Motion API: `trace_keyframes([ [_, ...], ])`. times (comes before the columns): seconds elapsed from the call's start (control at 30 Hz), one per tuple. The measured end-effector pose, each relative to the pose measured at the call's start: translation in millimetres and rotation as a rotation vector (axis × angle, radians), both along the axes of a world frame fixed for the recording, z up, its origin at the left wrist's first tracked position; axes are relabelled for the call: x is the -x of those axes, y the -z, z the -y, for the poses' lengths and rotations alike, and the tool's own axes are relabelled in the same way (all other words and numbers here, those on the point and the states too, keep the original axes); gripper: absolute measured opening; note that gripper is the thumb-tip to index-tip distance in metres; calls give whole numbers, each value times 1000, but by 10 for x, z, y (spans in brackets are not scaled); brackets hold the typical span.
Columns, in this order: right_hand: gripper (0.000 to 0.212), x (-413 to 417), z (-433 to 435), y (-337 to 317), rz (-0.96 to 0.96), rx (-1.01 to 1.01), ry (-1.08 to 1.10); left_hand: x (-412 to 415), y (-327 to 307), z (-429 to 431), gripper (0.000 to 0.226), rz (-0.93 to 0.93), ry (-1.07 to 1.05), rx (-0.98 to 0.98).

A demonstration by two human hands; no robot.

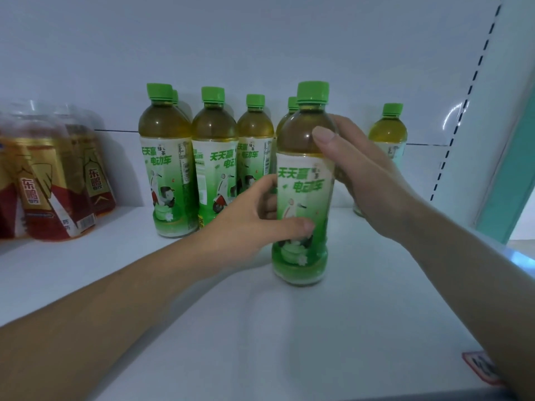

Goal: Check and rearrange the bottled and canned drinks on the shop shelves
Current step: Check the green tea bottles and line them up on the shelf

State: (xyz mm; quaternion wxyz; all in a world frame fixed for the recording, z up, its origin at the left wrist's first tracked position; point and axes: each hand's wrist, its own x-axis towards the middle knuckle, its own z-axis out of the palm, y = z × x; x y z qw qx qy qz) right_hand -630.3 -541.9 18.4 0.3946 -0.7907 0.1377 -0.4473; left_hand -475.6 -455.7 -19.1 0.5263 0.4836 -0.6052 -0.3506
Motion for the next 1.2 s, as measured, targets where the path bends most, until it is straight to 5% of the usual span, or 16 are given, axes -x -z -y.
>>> trace_keyframes([
  [0.2, 46, -28, -24, -24, 69, 76, 87, 24, 23, 0, 70, 136, -48, 4],
  [0.47, 82, 12, 75, 28, -140, 3, -57, 5, 28, 4, 51, 136, -31, 44],
  [0.63, 84, 41, 122, 12, -172, 93, -57, 15, 79, 21, 57, 86, -94, 144],
  [0.73, 79, 47, 69, 26, -203, 255, -35, -27, 93, 56, 61, 131, -183, 292],
  [0.87, 73, -2, 71, 65, -25, 847, 40, -62, 23, 42, 69, 196, -236, 593],
  [0.93, 73, -17, 103, 73, 48, 989, 54, -57, -6, 36, 62, 199, -217, 690],
  [1.1, 74, 13, 112, 52, 90, 989, 76, -115, 24, 54, 64, 311, -225, 756],
  [1.2, 58, 28, 101, 51, 99, 646, 67, -129, 20, 27, 65, 449, -213, 578],
])
